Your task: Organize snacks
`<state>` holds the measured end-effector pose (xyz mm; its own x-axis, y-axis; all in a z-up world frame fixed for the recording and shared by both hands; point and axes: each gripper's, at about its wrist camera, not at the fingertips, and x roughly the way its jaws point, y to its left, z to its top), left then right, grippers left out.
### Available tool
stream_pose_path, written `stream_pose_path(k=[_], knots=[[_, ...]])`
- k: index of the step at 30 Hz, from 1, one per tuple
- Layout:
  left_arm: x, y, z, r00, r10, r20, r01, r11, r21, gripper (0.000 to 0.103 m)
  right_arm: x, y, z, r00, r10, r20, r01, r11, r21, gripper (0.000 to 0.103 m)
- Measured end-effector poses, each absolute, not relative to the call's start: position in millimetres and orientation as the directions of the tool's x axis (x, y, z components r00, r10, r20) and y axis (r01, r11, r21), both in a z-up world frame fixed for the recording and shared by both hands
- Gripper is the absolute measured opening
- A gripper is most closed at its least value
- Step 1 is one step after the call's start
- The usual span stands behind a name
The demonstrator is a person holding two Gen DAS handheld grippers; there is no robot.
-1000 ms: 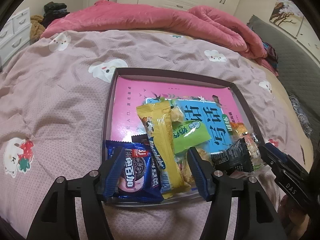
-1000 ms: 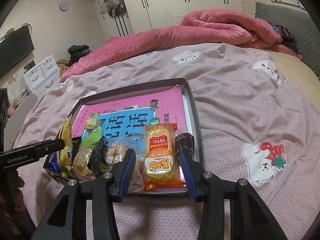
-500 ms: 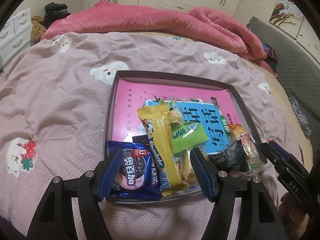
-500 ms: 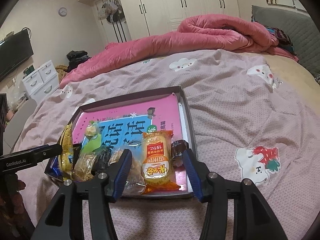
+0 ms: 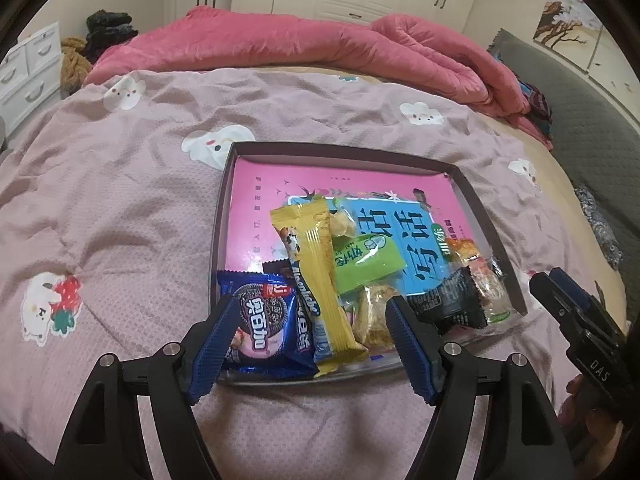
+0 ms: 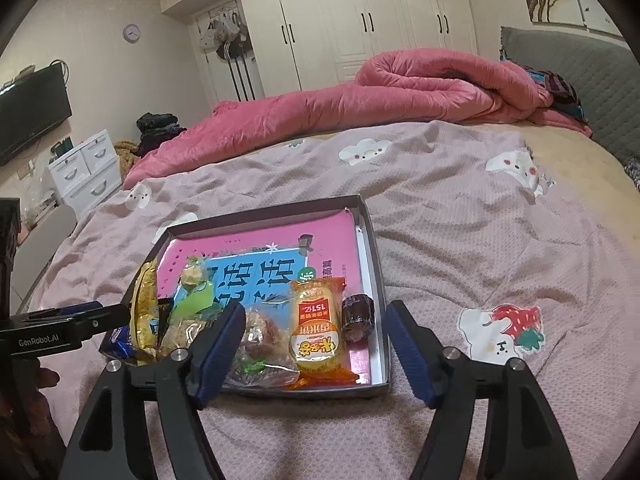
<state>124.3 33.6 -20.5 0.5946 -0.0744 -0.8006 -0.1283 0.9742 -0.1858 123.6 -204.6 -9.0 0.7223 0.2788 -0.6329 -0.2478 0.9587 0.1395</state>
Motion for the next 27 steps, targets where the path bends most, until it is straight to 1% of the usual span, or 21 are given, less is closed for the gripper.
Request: stream_pose_path(k=[2, 6, 16, 27], knots=[[121, 33, -18, 0.596, -0.073, -0.799, -0.128, 0.974, -0.185, 0.077, 119, -203, -6, 0.728, 0.276, -0.627, -0.254, 0.959, 0.126, 0.077], [114, 30, -16, 0.597, -0.078, -0.799, -0.119, 0.976, -0.184, 0.077, 111, -200, -2, 0.735, 0.264, -0.624, -0.255, 0.961, 0.106, 0.085], [91, 21, -10, 0.6, -0.077, -0.796, -0.102, 0.98, -0.171, 0.078, 93, -192, 2, 0.718, 0.253, -0.649, -0.257, 0.962, 0.09, 0.088], [63, 12, -19, 0.566, -0.077, -0.821, -0.11, 0.98, -0.167, 0.078, 68, -181, -4, 0.64, 0.254, -0.725, -0.261, 0.959, 0.106, 0.092]])
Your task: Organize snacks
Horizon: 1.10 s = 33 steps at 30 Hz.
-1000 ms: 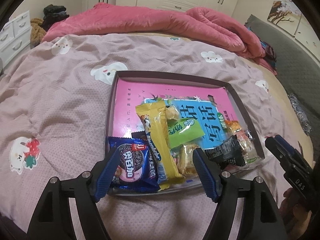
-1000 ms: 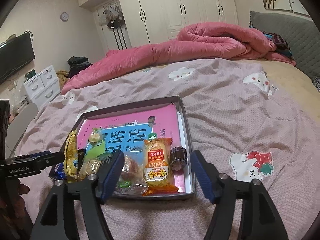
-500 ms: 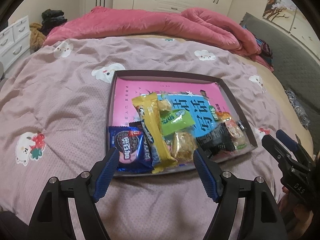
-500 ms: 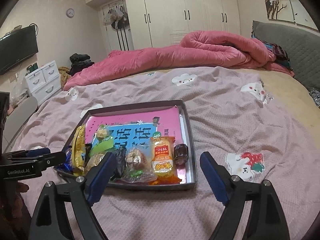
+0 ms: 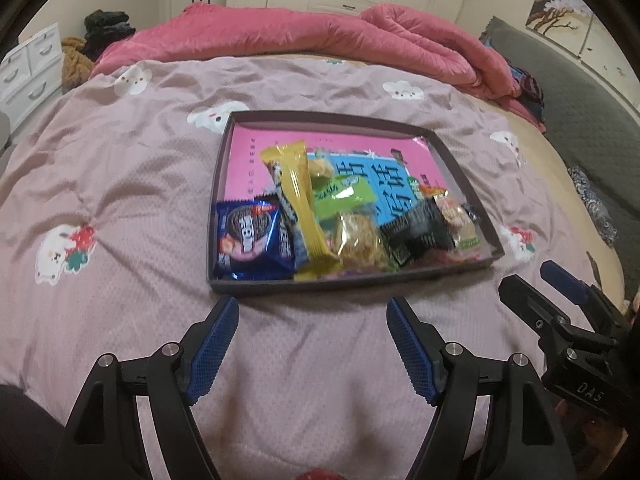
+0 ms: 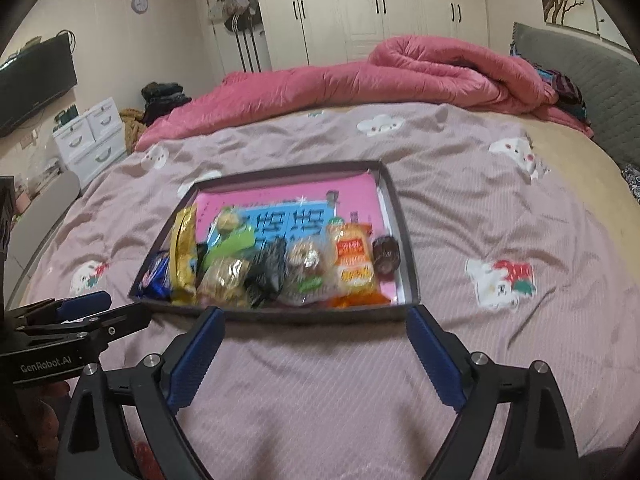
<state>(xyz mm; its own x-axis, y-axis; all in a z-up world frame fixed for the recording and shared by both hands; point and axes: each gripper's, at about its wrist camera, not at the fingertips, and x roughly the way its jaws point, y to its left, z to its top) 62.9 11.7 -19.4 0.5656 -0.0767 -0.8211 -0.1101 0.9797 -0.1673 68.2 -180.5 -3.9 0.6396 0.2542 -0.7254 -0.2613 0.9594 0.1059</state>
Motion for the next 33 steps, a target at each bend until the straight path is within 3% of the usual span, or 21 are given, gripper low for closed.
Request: stream_pose_path(k=[33], knots=[[29, 5, -6, 0.591, -0.049, -0.806, -0.11, 0.984, -0.14, 0.078, 32, -182, 10, 0.642, 0.257, -0.723, -0.262, 0.959, 0.108, 0.099]])
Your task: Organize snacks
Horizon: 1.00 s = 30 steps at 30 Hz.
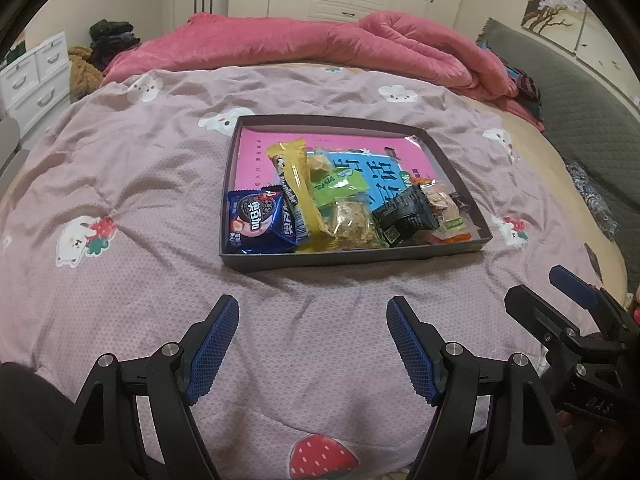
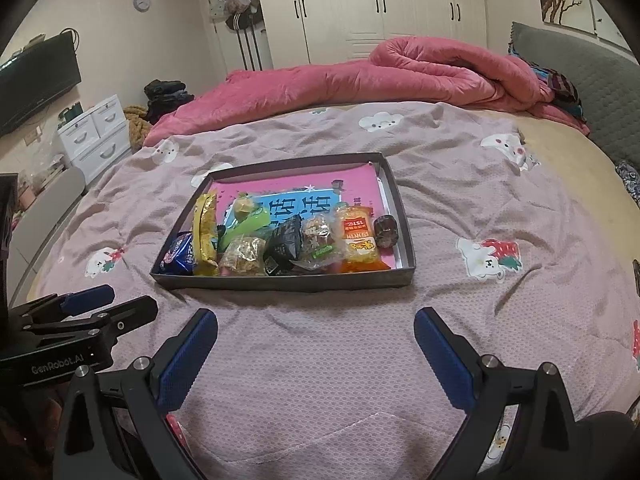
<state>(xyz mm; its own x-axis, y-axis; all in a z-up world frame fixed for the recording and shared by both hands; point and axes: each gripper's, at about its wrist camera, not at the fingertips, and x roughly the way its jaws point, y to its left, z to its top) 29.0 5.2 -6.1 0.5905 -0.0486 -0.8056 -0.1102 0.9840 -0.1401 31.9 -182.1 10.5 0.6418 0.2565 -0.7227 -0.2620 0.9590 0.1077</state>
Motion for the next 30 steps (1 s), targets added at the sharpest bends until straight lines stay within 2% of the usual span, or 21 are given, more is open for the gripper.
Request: stream_pose_path(k=[30], knots=[[29.1, 6.9, -6.1, 0.587, -0.037, -0.809, -0.12, 0.984, -0.132, 0.078, 32.5, -182.6, 9.1, 0.64, 0.262, -0.722, -0.264, 0.958, 0.113, 0.099]])
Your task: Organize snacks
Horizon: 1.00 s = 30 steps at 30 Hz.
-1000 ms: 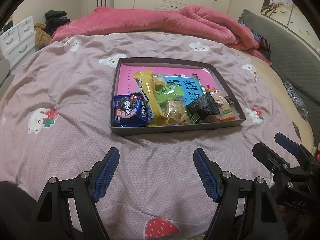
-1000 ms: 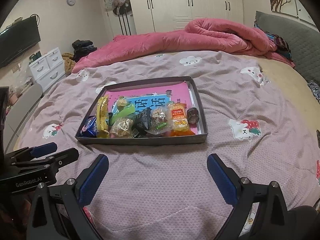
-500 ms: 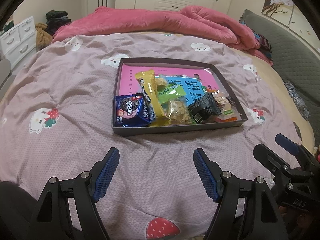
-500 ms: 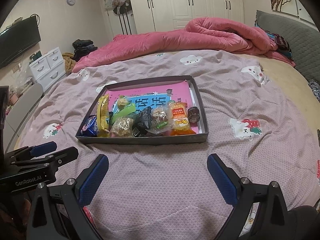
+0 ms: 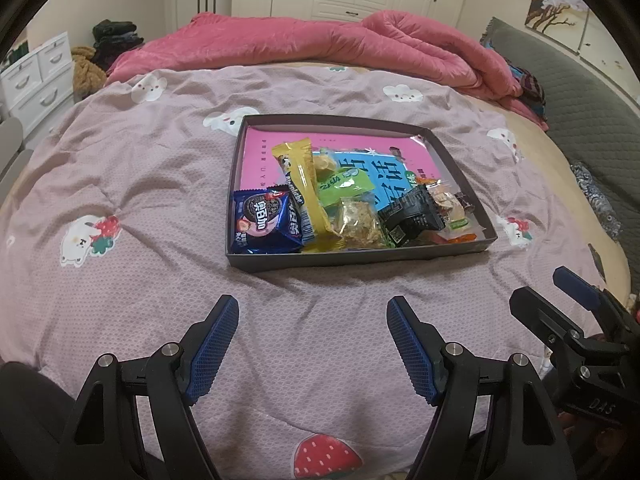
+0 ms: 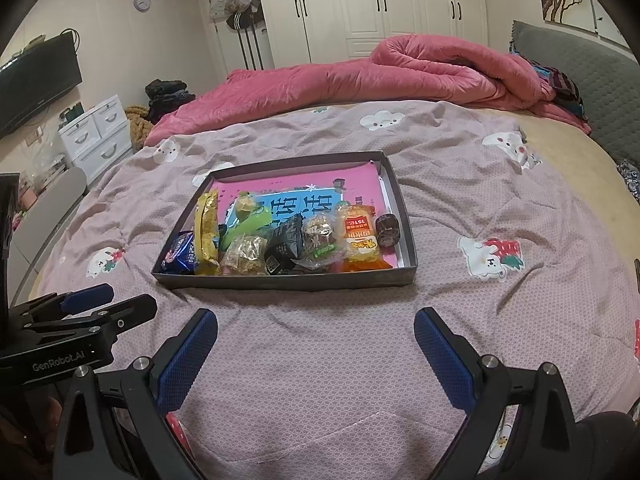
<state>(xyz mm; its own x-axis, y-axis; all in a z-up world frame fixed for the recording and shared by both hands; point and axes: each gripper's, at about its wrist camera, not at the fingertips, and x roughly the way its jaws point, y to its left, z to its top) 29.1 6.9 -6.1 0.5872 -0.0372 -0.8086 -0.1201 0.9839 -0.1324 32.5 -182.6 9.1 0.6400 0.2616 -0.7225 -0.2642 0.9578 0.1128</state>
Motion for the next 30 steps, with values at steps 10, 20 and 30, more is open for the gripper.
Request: stream_pose_path(k=[10, 20, 30], knots=[[29.2, 7.6, -6.2, 0.588, -0.035, -0.808, -0.119, 0.984, -0.13, 0.078, 32.7, -184.4, 9.4, 0.639, 0.259, -0.724, -0.261, 0.959, 0.112, 0.099], [29.2, 8.2, -6.3, 0.588, -0.035, -0.808, -0.12, 0.984, -0.13, 0.078, 33.2, -185.1, 9.2, 0.639, 0.26, -0.724, -0.259, 0.959, 0.116, 0.099], [29.3, 11.1, -5.9, 0.587, -0.015, -0.809, -0.135, 0.984, -0.116, 0.078, 33.3, -185.0, 9.0, 0.638, 0.259, -0.725, -0.259, 0.959, 0.115, 0.099]])
